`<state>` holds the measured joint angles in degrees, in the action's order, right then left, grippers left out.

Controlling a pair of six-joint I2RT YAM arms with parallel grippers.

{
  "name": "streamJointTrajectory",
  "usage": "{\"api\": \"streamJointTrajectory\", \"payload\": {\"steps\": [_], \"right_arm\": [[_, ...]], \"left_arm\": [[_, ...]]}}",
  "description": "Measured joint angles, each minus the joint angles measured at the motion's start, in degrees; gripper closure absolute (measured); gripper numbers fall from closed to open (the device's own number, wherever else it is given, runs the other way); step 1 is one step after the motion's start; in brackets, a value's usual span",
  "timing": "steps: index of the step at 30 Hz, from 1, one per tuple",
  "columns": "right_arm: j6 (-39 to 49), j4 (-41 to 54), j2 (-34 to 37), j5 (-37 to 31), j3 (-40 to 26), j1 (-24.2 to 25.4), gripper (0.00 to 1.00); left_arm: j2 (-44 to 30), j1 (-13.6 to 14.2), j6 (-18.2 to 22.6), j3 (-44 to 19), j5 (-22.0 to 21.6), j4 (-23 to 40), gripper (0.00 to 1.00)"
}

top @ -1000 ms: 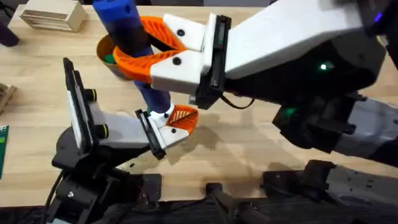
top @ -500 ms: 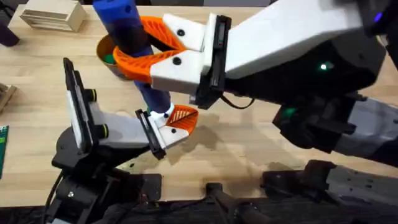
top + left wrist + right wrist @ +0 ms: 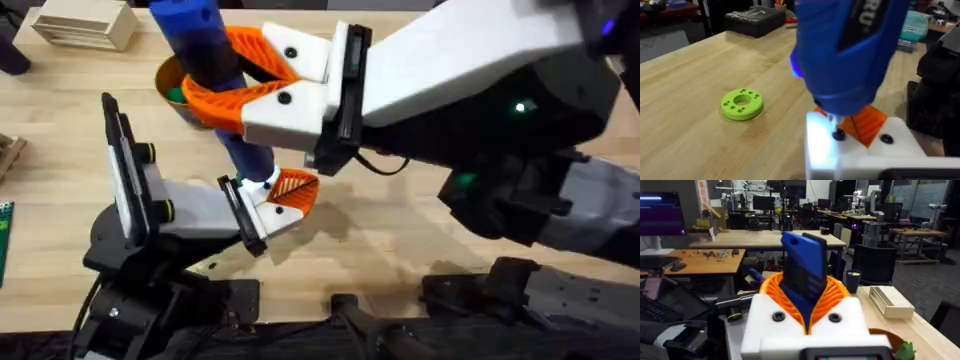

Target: Pick up the gripper from the table and insert it into the empty holder that is missing its gripper. Then pick up a screw, insert it into the mounting hole, and use the screwdriver to tighten it. Finally, clean up the table by picking up the vegetable and placing it into the bucket.

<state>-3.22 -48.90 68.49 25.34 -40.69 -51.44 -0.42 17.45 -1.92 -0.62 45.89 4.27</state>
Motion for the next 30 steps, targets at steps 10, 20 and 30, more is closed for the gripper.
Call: {"api": "streamJointTrajectory", "payload": {"steps": [10,20,30], "right_arm": [[-0.7,0.1,0.0,0.0,0.0,0.0,0.972],[-0.9,0.7,0.0,0.0,0.0,0.0,0.972],[-0.9,1.3,0.0,0.0,0.0,0.0,0.972]], "left_arm": [[0.0,0.0,0.0,0.0,0.0,0.0,0.997],[0.0,0.0,0.0,0.0,0.0,0.0,0.997],[0.0,0.0,0.0,0.0,0.0,0.0,0.997]]}}
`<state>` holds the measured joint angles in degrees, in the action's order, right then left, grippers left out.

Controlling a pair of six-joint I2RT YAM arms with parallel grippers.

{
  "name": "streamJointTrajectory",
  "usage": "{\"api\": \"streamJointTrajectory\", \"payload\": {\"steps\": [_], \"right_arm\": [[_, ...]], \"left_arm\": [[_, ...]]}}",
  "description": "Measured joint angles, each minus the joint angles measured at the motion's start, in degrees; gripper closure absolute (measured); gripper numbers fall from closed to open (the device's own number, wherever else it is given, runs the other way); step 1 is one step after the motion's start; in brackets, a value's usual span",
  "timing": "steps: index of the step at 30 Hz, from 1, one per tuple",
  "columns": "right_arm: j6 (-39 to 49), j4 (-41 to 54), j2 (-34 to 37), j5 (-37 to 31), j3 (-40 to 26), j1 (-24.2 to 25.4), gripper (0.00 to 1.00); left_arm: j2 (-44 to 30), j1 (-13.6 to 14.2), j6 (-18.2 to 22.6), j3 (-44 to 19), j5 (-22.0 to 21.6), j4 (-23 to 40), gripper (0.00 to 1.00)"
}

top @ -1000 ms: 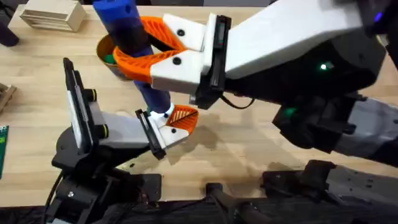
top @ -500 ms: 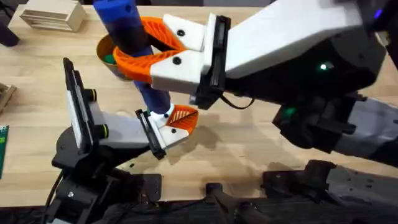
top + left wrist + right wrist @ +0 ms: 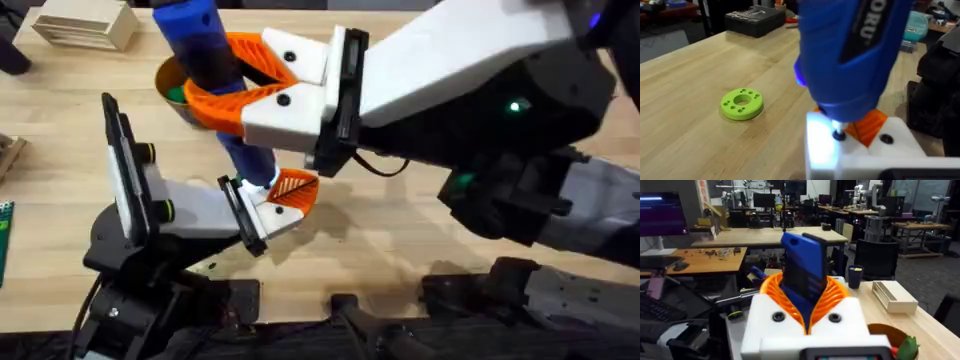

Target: Pick up the gripper from the table and insert it into the empty holder that is missing its gripper. Then pick up a screw, insert it into the mounting hole, and use the screwdriver to tighten it. Finally, clean up the table by picking up the vegetable and placing it into the bucket.

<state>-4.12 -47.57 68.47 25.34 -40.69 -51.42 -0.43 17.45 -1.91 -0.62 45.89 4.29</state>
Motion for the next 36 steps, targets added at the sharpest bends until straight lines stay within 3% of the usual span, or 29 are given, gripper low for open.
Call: {"api": "streamJointTrajectory", "payload": {"steps": [31,36], "right_arm": [[-0.2,1.2,0.0,-0.2,0.0,0.4,0.972],[-0.4,-7.4,0.0,0.1,0.7,0.4,0.972]], "left_arm": [[0.0,0.0,0.0,0.0,0.0,0.0,0.997],[0.1,0.0,0.0,0.0,0.0,0.0,0.997]]}}
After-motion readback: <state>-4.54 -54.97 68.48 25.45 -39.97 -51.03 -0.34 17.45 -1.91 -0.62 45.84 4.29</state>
